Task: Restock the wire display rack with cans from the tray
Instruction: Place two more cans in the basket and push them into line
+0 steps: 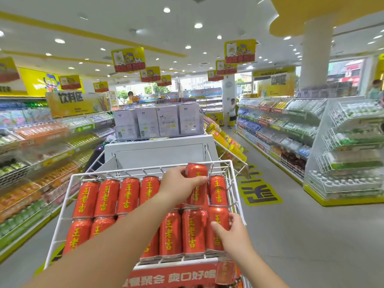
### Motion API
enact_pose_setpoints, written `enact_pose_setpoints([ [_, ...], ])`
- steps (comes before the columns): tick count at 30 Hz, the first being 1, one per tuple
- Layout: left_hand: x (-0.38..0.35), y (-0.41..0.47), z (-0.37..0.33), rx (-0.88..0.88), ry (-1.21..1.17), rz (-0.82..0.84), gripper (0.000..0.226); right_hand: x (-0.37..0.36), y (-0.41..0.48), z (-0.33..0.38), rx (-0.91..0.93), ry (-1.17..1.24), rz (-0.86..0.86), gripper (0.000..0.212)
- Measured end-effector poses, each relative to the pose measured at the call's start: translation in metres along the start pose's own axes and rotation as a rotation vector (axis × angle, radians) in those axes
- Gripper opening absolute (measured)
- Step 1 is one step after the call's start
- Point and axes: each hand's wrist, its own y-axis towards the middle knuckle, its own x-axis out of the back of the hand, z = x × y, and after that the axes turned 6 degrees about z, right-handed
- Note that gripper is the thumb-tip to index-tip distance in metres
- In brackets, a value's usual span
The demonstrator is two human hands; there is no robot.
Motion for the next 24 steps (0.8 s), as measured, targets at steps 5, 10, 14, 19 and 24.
enact_pose_setpoints([
  [5,-0.022,0.016,0.003,0.013,0.07,0.026,0.03,-0.005,0.005,-0.003,-0.005,-0.085,-0.023,0.067],
  [10,-0.039,0.029,0.005,0.016,0.058,-0.007,0.028,-0.011,0.012,-0.005,0.01,-0.151,-0.022,0.061],
  [14,-0.047,0.034,0.006,0.027,0.064,-0.016,0.032,-0.015,0.012,-0.005,-0.02,-0.22,-0.044,0.065],
  [19,-0.058,0.035,0.007,0.009,0.222,-0.023,0.05,-0.016,0.009,-0.003,0.007,-0.305,-0.081,0.05],
  [24,-0.062,0.039,0.008,0.002,0.329,-0.044,0.057,-0.019,0.006,-0.004,0.005,-0.364,-0.127,0.053],
])
